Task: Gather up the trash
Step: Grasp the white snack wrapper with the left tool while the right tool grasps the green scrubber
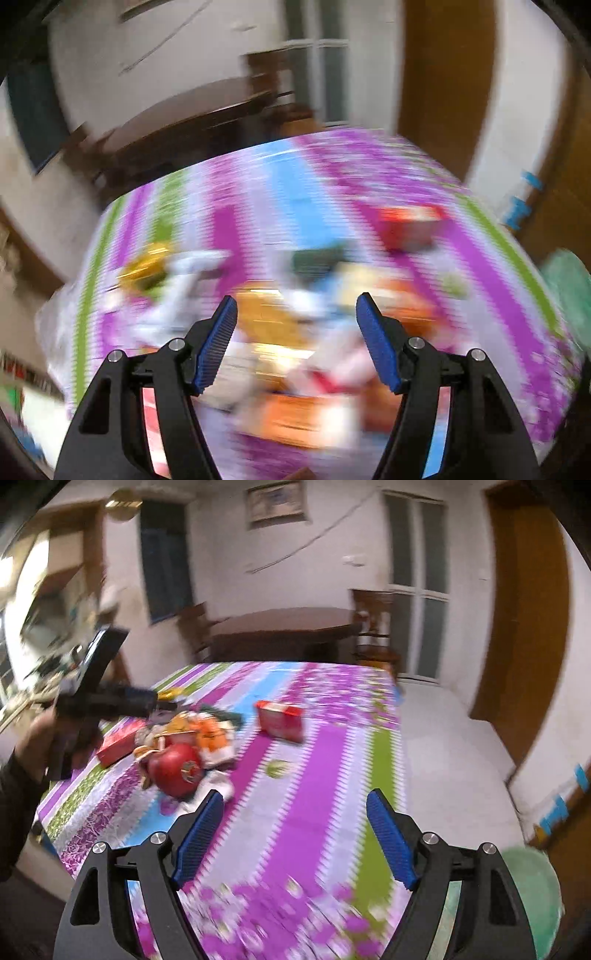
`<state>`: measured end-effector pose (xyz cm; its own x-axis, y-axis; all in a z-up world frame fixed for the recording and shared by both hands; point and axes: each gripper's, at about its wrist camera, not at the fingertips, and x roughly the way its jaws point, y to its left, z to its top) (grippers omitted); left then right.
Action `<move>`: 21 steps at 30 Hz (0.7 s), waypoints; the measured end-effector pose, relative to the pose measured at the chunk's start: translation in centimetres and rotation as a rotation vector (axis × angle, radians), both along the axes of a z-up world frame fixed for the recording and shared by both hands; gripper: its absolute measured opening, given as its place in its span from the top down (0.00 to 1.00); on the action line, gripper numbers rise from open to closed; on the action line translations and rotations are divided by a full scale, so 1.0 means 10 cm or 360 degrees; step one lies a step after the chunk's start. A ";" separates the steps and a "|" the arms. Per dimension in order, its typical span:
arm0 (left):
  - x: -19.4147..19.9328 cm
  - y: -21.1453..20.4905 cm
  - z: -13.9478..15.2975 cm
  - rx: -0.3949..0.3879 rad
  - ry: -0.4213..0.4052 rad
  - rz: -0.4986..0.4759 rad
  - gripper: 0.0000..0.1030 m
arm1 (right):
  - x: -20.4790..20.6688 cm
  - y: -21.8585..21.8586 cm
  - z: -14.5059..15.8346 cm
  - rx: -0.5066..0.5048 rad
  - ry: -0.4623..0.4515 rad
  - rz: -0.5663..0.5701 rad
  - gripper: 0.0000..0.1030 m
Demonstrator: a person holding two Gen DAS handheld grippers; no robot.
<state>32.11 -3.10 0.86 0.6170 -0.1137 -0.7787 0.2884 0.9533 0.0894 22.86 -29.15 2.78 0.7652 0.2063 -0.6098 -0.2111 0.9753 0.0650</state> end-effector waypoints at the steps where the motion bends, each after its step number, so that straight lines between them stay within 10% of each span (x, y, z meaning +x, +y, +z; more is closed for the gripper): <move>1: 0.20 0.24 -0.03 0.0000 0.0032 0.0084 0.36 | 0.12 0.12 -0.01 -0.0020 0.0016 0.0041 0.22; 14: 1.11 0.77 -0.67 0.0164 0.0401 0.0166 0.33 | 2.34 1.56 -0.29 -0.0474 0.0317 0.0581 0.22; 21: 1.24 0.79 -0.90 0.0179 0.0479 0.0132 0.55 | 2.96 1.97 -0.65 -0.0554 0.0503 0.0715 0.26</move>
<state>44.51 4.75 -8.10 0.3608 0.0243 -0.9323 0.2396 0.9637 0.1178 52.43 -9.42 -3.73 0.4230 0.2143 -0.8804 -0.6258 0.7718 -0.1128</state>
